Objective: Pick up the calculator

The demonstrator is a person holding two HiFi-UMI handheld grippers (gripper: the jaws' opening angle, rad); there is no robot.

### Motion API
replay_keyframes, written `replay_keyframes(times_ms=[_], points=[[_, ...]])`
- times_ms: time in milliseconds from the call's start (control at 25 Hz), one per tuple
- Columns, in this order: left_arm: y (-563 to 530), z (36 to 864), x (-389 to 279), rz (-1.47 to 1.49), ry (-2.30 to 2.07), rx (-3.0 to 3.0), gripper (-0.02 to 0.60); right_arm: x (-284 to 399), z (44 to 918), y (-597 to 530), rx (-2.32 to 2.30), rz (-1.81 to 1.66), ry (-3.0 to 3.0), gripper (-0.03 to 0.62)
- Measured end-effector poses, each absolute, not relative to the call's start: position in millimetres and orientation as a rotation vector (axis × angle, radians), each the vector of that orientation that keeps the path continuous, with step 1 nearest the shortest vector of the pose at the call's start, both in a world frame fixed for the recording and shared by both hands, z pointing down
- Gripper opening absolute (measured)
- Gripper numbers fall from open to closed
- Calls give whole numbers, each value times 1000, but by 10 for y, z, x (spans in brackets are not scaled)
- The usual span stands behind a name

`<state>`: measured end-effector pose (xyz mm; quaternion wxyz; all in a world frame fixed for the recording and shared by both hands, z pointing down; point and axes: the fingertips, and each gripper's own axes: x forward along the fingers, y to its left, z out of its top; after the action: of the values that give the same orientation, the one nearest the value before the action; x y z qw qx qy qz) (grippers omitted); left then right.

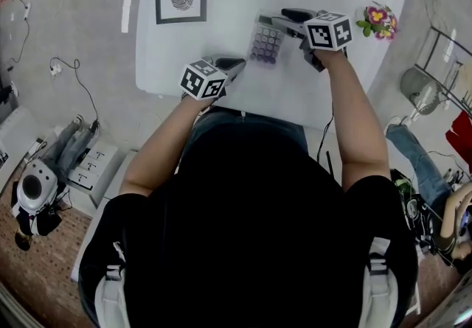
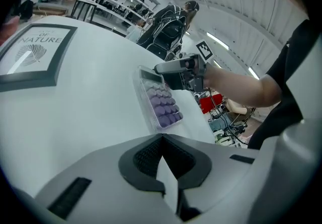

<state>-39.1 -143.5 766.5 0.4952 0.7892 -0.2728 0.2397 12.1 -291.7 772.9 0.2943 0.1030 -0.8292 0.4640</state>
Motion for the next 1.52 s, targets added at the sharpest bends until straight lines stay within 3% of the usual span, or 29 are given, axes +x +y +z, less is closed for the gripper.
replay_keyframes(times_ms=[600, 1120, 1520], points=[[-1420, 7770, -300, 593, -618, 1871, 17, -8, 7802, -2653, 6, 1220, -2057, 181], [-1406, 7788, -268, 610, -590, 1858, 17, -179, 7741, -2680, 83, 1578, -2033, 115], [-1406, 7738, -299, 569, -565, 1862, 17, -121, 7665, -2684, 131, 1636, -2053, 112]])
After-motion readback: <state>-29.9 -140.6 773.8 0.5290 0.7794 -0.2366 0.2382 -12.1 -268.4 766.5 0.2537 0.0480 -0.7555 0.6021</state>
